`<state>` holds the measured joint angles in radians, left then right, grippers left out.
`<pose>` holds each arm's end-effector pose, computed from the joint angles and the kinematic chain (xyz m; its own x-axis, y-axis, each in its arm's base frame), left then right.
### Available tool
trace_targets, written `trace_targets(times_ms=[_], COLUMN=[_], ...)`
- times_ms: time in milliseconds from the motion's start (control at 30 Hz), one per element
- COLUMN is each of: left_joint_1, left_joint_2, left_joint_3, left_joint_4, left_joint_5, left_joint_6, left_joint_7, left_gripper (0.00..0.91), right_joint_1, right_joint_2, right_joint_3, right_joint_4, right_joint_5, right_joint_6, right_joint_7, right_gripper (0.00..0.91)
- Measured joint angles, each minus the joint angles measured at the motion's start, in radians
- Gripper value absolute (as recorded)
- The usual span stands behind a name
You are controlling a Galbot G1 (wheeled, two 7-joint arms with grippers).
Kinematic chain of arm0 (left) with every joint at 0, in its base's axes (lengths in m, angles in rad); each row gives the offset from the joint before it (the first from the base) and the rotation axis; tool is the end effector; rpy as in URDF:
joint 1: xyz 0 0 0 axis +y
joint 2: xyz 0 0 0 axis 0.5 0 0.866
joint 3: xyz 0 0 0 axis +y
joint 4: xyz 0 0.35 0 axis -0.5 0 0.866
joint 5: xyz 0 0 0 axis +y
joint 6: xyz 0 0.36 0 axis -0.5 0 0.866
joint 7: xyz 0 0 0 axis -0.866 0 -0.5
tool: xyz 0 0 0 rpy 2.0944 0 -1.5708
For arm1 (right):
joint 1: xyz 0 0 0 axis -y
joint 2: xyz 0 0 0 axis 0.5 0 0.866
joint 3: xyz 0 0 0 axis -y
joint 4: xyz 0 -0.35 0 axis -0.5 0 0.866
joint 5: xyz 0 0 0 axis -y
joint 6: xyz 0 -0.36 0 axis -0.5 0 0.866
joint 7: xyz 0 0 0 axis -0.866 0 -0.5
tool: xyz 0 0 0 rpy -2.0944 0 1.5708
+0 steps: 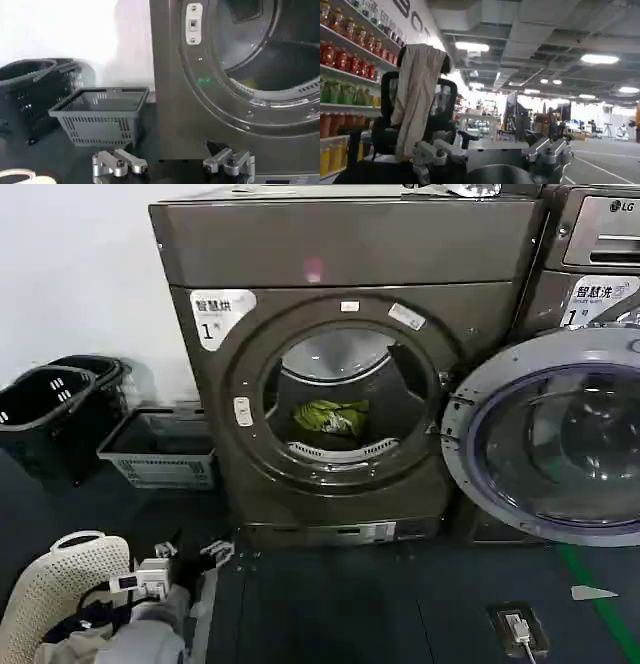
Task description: Grasp the clothes from the dryer.
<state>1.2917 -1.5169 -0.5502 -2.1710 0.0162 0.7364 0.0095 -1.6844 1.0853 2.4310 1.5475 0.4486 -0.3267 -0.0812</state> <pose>0.2528 0.0158 -0.2136 -0.9284 -0.0350 0.3699 -0.0096 0.9975 0.0703 -0.1898 -0.4677 -0.0566 -0.0322 0.9731 -0.2282 0.9950 0.0096 -0.0994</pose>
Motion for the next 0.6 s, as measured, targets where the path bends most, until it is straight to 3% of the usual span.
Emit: trace_targets(times_ms=[600], left_joint_1=[0.004], left_joint_2=[-0.003], left_joint_3=[0.006], left_joint_4=[0.000], left_joint_5=[0.010], left_joint_6=[0.000], left_joint_7=[0.009], left_gripper=[0.907], right_joint_1=[0.000], right_joint_2=[0.002], right_joint_3=[-0.013], right_joint_4=[-0.008], right_joint_5=[0.050], right_joint_6=[0.050], right_joint_7=[0.066], right_gripper=[0.907])
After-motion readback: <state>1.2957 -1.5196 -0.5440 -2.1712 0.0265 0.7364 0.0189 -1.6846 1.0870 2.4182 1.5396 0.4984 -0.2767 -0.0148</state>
